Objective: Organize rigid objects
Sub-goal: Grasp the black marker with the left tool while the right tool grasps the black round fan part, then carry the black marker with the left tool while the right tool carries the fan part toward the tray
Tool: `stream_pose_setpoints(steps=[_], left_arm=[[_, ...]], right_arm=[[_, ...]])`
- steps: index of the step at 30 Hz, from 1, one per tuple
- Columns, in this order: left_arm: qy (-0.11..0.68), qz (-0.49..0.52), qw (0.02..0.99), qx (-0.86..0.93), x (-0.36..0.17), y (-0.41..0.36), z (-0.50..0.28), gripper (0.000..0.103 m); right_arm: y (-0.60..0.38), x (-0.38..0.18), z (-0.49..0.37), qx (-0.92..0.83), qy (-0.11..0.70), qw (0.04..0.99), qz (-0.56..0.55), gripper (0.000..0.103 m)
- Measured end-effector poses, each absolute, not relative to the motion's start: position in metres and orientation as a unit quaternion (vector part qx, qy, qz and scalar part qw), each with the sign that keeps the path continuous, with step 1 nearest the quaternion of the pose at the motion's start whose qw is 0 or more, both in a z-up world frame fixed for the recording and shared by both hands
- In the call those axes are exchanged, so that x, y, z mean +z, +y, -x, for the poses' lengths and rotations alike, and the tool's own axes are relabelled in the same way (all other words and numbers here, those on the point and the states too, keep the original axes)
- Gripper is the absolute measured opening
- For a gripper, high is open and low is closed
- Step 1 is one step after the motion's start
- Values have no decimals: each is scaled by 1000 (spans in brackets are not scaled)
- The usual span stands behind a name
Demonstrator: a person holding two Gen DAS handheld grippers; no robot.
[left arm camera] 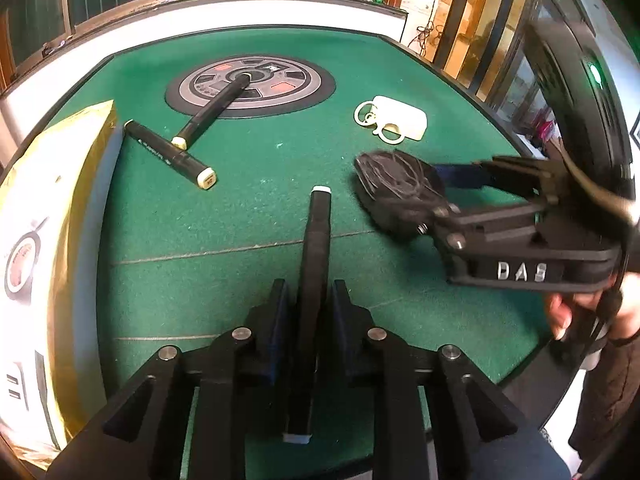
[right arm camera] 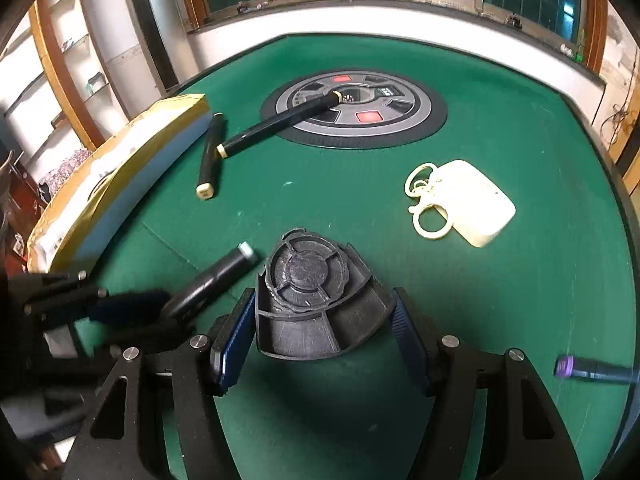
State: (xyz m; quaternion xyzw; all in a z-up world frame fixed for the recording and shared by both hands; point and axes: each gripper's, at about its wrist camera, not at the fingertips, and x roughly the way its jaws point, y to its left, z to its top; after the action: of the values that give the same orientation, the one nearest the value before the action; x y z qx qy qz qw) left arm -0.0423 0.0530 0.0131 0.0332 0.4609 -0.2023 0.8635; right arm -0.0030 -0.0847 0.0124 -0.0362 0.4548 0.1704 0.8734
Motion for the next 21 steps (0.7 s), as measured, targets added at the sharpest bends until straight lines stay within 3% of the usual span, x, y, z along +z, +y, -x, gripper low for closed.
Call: stream_pose_setpoints(steps=[21], left_arm=[[461,-24,866,-192,12,56,44,13]], right_arm=[[-85,10,5,149,443,884,-2,60]])
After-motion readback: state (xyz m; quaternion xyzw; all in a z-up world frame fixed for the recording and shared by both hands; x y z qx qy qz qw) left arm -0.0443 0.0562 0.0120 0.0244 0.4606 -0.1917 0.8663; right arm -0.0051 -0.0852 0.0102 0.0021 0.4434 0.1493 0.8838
